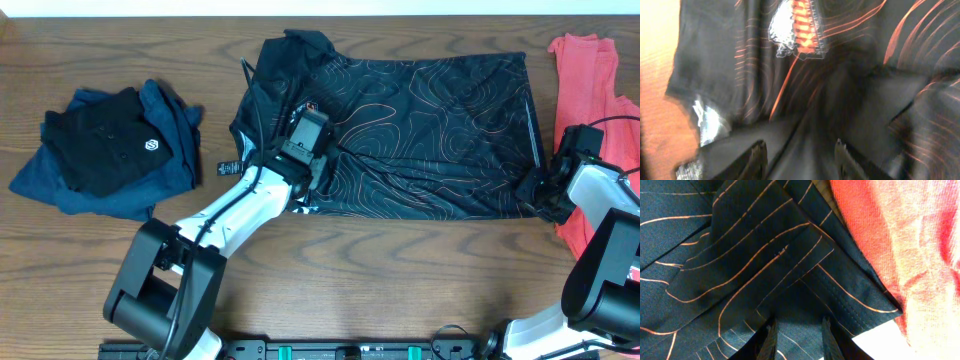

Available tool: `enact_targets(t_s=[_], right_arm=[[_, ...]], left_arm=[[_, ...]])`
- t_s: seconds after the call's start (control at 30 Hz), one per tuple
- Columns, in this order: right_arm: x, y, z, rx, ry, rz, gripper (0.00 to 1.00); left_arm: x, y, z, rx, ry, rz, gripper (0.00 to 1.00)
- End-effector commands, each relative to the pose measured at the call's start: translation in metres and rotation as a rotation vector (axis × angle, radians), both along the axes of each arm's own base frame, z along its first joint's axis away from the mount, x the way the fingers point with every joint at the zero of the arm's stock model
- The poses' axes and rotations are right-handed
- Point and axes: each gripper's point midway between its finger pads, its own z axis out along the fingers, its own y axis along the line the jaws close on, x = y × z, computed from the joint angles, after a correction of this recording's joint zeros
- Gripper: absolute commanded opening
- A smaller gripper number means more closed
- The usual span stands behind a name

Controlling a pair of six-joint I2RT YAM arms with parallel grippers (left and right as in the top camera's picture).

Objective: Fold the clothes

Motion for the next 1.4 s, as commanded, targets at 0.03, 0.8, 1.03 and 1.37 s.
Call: enact_targets(t_s=[0.03, 0.8, 1.03, 1.37], right_arm=[[-0.010, 0.006, -0.009, 0.003, 0.036, 0.021, 0.29], [-0.013, 0.007, -0.009, 0.009, 0.051, 0.021, 0.29], [-0.014, 0.007, -0.009, 0.010, 0.054, 0.021, 0.29], [-0.015, 0.007, -0.009, 0.008, 0.059, 0.021, 0.29]], left_arm=[[-0.012, 0.047, -0.006, 0.046, 0.072, 0.209, 0.46], [-0.073, 0.119, -0.070, -0.119, 0.332, 0.520, 0.06], [-0.060, 0.177, -0.059, 0.046, 0.201, 0.653, 0.06], [-0.059, 0.180, -0.050, 0.034, 0.202, 0.656, 0.07]])
